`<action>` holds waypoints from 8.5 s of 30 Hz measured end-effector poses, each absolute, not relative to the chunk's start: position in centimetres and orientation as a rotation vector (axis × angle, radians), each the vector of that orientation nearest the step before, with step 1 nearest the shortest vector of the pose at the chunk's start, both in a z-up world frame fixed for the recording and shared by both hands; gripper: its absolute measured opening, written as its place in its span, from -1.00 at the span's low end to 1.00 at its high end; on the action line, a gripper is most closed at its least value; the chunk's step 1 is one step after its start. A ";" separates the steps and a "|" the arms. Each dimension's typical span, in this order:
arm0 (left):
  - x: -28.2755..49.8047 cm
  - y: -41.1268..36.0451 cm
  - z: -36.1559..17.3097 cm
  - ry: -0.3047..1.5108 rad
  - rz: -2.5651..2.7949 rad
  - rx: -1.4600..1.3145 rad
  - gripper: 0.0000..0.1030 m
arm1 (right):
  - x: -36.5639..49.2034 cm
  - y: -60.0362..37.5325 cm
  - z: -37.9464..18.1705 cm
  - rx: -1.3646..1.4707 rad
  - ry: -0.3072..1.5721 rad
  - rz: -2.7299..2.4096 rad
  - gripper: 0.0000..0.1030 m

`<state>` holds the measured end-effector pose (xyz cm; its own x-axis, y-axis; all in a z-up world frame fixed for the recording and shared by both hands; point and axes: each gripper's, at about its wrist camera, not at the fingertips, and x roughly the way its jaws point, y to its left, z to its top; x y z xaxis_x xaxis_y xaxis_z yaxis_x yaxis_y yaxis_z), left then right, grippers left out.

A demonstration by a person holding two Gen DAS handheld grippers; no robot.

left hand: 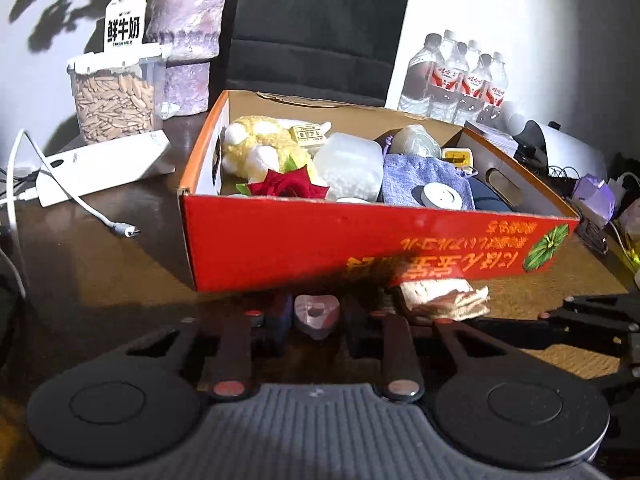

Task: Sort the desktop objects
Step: 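Grasp the small white cap with the left tool while the right tool grasps the crumpled tissue, then carry the white cap and tissue over the box with both tools, then open both tools over the box, dropping the cap and tissue, then withdraw both tools from the box back over the table, then close both tools together on the beige cloth strip, then lift the beige cloth strip and carry it over the box, then open both tools over the box, dropping the cloth strip, then withdraw both tools from the box back over the table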

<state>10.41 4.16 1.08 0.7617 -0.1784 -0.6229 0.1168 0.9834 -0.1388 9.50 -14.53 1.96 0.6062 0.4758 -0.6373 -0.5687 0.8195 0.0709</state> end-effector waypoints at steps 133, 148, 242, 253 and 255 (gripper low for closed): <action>10.2 0.2 1.8 0.717 -0.245 -0.204 0.09 | 10.8 -21.5 2.9 0.093 0.697 0.425 0.08; 11.5 -0.5 0.7 0.712 -0.226 -0.185 -0.90 | 12.7 -17.1 1.5 -0.028 0.681 0.489 -0.67; 6.3 1.3 10.6 0.546 -0.094 -0.004 1.00 | 9.3 -23.6 10.0 -0.111 0.520 0.270 0.71; -2.4 -0.6 6.3 0.531 -0.064 -0.011 1.00 | 0.4 -22.8 7.0 -0.088 0.529 0.319 0.73; -3.8 -0.4 5.7 0.533 -0.060 -0.037 1.00 | -1.1 -22.6 6.4 -0.073 0.532 0.320 0.73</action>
